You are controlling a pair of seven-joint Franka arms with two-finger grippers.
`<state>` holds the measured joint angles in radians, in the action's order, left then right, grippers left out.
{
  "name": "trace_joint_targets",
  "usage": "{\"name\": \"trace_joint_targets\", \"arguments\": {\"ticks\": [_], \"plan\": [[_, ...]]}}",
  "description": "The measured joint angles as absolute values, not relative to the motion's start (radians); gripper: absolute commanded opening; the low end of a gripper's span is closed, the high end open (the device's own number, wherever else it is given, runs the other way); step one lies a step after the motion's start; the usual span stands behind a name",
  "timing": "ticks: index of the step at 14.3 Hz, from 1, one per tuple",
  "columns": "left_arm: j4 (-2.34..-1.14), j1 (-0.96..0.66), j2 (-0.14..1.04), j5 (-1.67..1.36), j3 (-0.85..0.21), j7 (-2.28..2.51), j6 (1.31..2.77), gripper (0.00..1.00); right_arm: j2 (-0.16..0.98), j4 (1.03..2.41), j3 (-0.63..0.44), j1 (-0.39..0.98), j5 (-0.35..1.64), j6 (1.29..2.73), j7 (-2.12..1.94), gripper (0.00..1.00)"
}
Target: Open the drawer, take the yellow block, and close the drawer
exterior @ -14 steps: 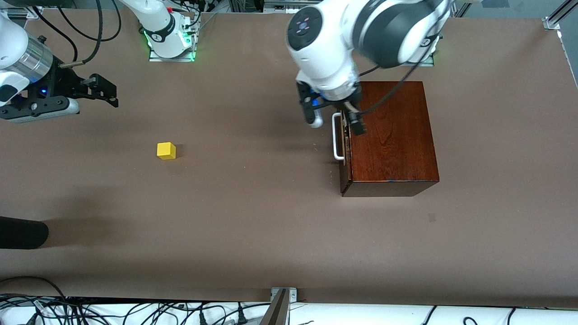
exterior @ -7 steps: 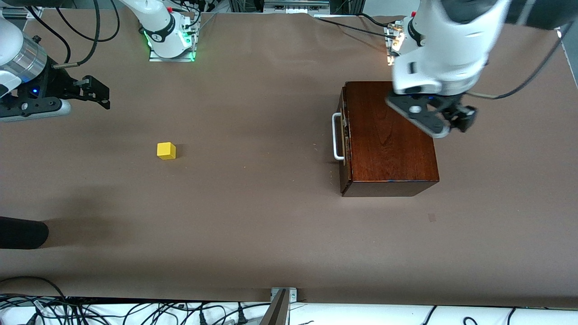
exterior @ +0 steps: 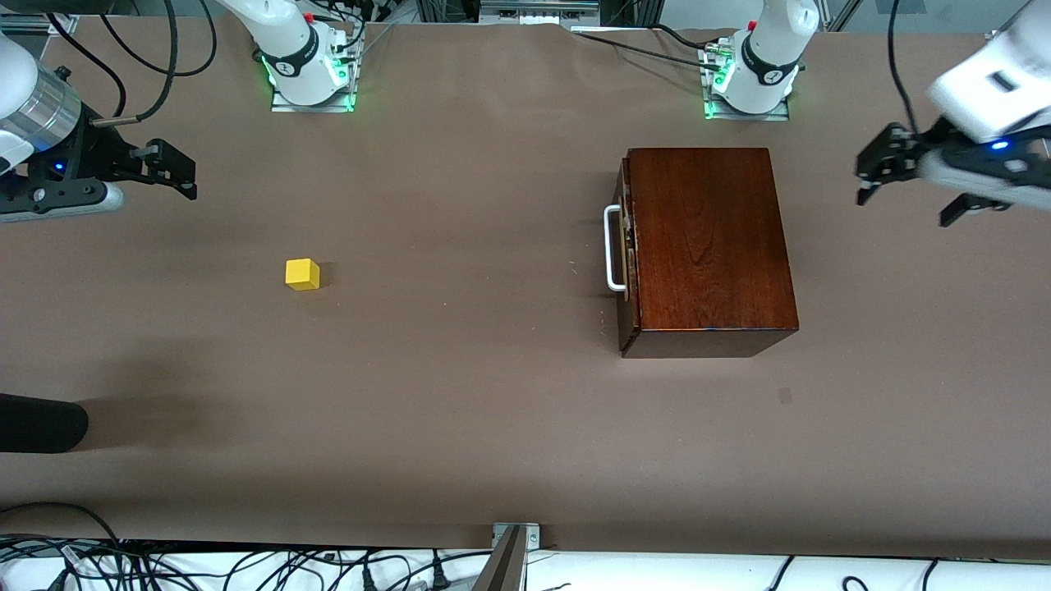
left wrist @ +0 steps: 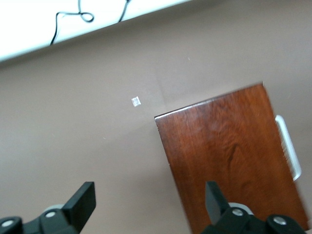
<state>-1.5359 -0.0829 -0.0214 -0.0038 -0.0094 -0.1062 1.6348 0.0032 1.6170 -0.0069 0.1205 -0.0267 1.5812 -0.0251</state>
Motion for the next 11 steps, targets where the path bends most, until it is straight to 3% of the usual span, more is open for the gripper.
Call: {"name": "trace_joint_targets", "arguments": {"ticks": [3,11], "plan": [[-1.579,-0.078,-0.033,-0.069,0.071,-0.040,1.640,1.00,0.011,1.617,-0.007,0.120,-0.027,1.584,-0.024,1.00],[-1.624,-0.088,-0.033,0.017,0.059,-0.018,1.581,1.00,0.022,1.611,-0.006,0.121,-0.010,1.610,-0.024,1.00]]}}
